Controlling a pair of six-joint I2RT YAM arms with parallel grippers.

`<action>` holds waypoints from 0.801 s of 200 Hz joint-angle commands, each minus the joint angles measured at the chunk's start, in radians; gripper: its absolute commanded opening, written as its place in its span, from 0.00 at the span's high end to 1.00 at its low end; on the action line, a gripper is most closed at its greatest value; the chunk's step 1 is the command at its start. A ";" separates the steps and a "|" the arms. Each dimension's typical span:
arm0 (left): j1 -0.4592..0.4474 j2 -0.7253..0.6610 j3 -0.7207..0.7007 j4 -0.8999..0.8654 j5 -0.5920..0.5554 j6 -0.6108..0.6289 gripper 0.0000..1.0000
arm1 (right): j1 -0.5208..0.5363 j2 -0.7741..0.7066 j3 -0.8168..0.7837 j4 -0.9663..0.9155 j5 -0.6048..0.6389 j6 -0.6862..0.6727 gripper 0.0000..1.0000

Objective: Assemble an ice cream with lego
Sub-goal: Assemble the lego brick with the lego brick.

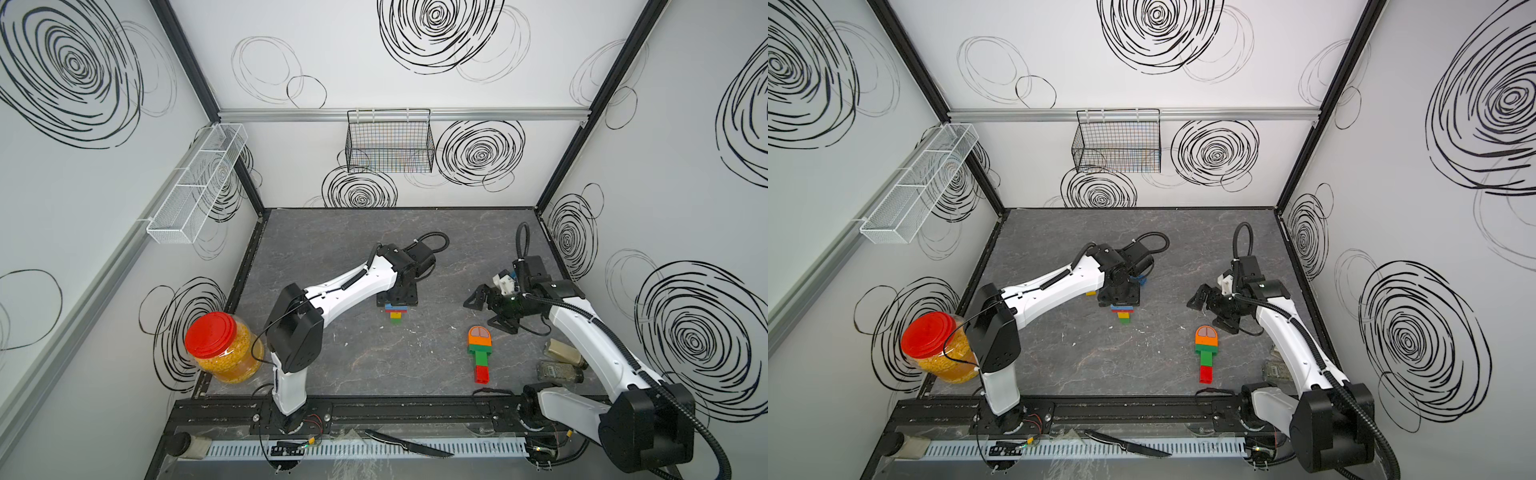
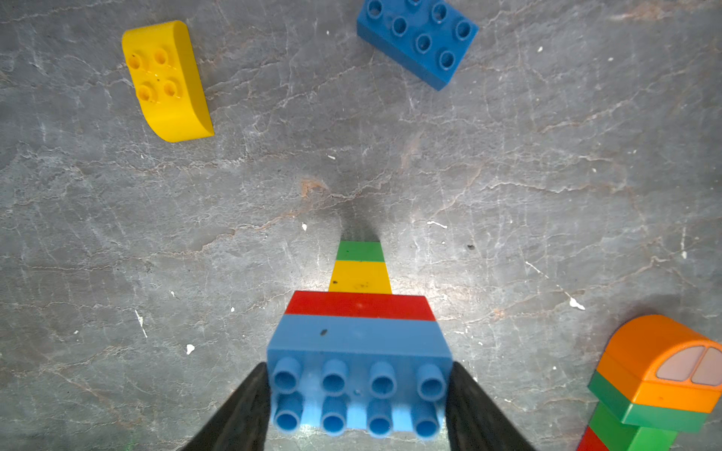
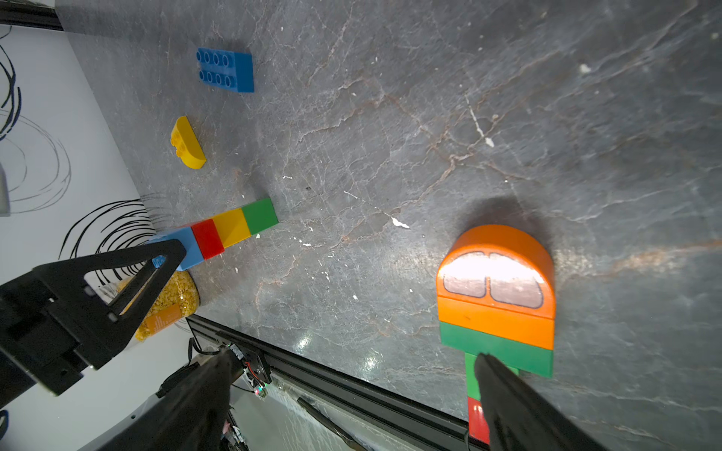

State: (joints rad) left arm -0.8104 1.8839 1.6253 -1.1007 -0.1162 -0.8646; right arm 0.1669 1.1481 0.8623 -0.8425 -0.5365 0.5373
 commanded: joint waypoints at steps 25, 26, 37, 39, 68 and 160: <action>0.005 0.057 -0.058 -0.047 0.024 -0.024 0.39 | -0.001 0.003 0.026 -0.025 0.009 -0.002 0.00; 0.006 0.057 -0.058 -0.047 0.024 -0.024 0.39 | -0.001 0.003 0.026 -0.024 0.009 -0.002 0.00; 0.006 0.056 -0.049 -0.052 0.021 -0.024 0.38 | -0.001 0.002 0.026 -0.025 0.009 -0.002 0.00; 0.006 0.056 -0.048 -0.053 0.021 -0.024 0.38 | -0.001 0.002 0.026 -0.025 0.009 -0.002 0.00; 0.007 0.055 -0.029 -0.060 0.018 -0.022 0.36 | -0.001 0.003 0.030 -0.024 0.010 -0.002 0.00; 0.005 0.054 0.044 -0.089 -0.005 -0.018 0.29 | -0.002 -0.001 0.024 -0.027 0.012 -0.002 0.00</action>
State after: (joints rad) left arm -0.8093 1.8984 1.6554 -1.1275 -0.1173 -0.8722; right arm 0.1669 1.1481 0.8642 -0.8433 -0.5358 0.5373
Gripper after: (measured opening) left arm 0.704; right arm 0.999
